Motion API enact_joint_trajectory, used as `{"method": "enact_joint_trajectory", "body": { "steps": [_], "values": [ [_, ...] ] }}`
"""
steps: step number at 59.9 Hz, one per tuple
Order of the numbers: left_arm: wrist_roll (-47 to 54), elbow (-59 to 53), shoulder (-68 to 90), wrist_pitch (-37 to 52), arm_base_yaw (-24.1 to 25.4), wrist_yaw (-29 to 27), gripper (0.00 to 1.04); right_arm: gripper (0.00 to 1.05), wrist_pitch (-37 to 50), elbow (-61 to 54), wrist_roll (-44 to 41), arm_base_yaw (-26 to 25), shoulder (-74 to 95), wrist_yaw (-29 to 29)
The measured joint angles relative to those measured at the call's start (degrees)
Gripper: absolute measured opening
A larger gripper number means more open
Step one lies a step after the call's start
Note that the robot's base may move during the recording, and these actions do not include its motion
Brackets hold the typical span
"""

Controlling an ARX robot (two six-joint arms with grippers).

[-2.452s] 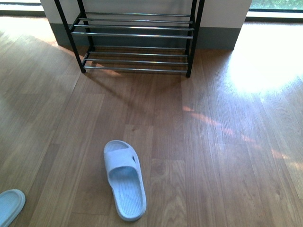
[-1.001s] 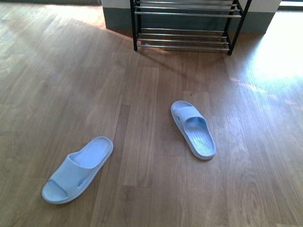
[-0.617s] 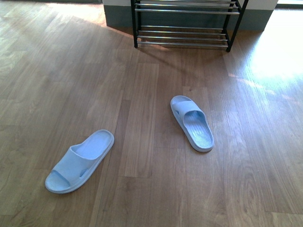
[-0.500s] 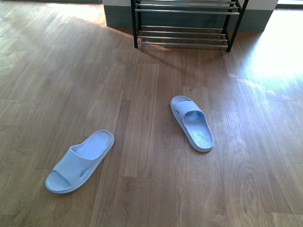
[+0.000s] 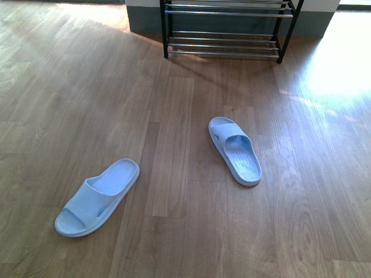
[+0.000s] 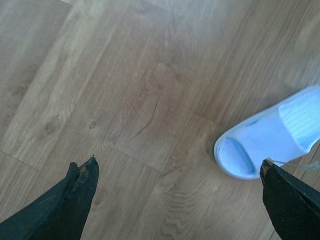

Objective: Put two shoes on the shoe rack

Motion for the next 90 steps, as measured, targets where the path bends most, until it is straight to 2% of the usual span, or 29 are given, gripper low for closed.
{"method": "enact_joint_trajectory", "body": {
  "steps": [5,13,22,31,39,45,62,65,78,90],
  "values": [
    [0.13,4.42,4.92,-1.88,-2.78,-0.31,0.95,0.96,0.00,0.00,0.00,0.00,0.00,0.00],
    [-3.82,14.03,14.93,-2.86,-9.51,-4.31,0.95,0.96,0.00,0.00,0.00,0.00,0.00,0.00],
    [-13.31,24.13,27.12,-6.73,-15.72,-3.41,0.95,0.96,0.00,0.00,0.00,0.00,0.00,0.00],
    [-20.11,30.01,34.84,-7.78,-19.39,-1.77,0.95,0.96,0.00,0.00,0.00,0.00,0.00,0.00],
    [-30.49,35.60,41.83,-8.13,-20.79,1.14,0.95,0.96,0.00,0.00,0.00,0.00,0.00,0.00],
    [-39.85,37.59,45.05,-8.68,-20.94,1.05,0.95,0.96,0.00,-0.02,0.00,0.00,0.00,0.02],
    [-48.57,43.12,50.66,-12.07,-20.15,2.25,0.95,0.96,0.00,0.00,0.00,0.00,0.00,0.00],
    [-49.46,44.28,51.04,-13.38,-19.85,2.54,0.91,0.96,0.00,0.00,0.00,0.00,0.00,0.00],
    [-50.93,47.63,52.35,-18.40,-19.28,2.16,0.61,0.96,0.00,0.00,0.00,0.00,0.00,0.00],
    [-46.71,50.58,52.54,-24.72,-19.21,-0.04,0.38,0.96,0.00,0.00,0.00,0.00,0.00,0.00]
  ]
}}
